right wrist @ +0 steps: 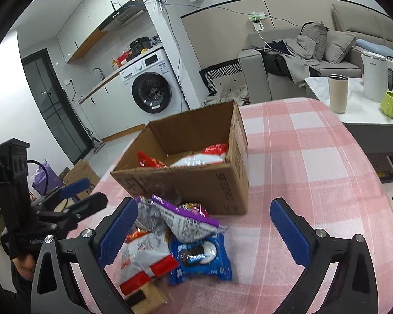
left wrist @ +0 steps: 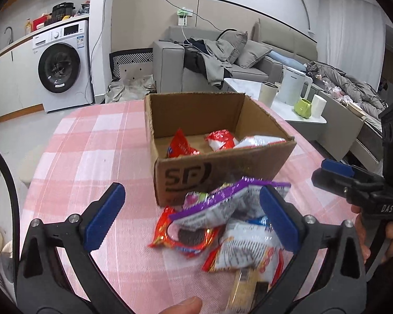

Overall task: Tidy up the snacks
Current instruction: 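Open right tool over the box while left lowers and releases the chip bag inside, then move both open tools back from the box to the snack pile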

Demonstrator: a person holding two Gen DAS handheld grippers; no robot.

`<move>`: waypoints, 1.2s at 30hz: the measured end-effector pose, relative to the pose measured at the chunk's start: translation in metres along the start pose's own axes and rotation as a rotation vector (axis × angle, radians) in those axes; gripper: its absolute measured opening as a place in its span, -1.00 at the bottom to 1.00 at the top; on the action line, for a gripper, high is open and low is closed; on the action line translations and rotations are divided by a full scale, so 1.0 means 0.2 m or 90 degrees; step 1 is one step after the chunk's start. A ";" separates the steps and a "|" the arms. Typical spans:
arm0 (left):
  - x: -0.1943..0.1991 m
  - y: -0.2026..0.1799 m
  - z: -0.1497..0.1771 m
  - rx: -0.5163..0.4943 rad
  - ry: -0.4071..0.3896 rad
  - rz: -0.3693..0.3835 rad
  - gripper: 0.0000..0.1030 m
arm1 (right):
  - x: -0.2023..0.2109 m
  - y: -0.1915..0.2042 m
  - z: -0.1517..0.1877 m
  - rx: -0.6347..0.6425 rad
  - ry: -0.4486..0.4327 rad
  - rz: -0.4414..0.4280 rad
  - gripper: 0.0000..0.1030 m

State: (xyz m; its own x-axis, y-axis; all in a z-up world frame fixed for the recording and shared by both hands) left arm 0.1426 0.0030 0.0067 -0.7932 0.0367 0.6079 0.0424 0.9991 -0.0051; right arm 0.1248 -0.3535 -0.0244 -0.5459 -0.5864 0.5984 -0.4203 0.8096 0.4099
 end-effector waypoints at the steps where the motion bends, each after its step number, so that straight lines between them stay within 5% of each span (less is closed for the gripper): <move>1: 0.00 0.00 0.01 0.001 0.002 -0.002 0.98 | 0.00 -0.01 0.01 0.001 0.003 0.005 0.99; 36: -0.10 -0.08 0.15 0.001 0.056 0.057 0.98 | -0.21 -0.09 0.27 0.112 0.165 0.065 0.99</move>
State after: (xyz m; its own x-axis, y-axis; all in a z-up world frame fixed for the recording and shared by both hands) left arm 0.1396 -0.0123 -0.0291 -0.7304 0.1234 0.6718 0.1095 0.9920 -0.0632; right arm 0.1155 -0.3459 -0.0947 -0.3987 -0.4581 0.7945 -0.5038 0.8333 0.2277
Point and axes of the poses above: each gripper's, at about its wrist camera, not at the fingertips, and x roughly against the way its jaws point, y to its left, z to its underside, the point moved 6 cm from there along -x, roughly the way its jaws point, and after that the axes turned 8 degrees about -x, right-handed, at the moved point
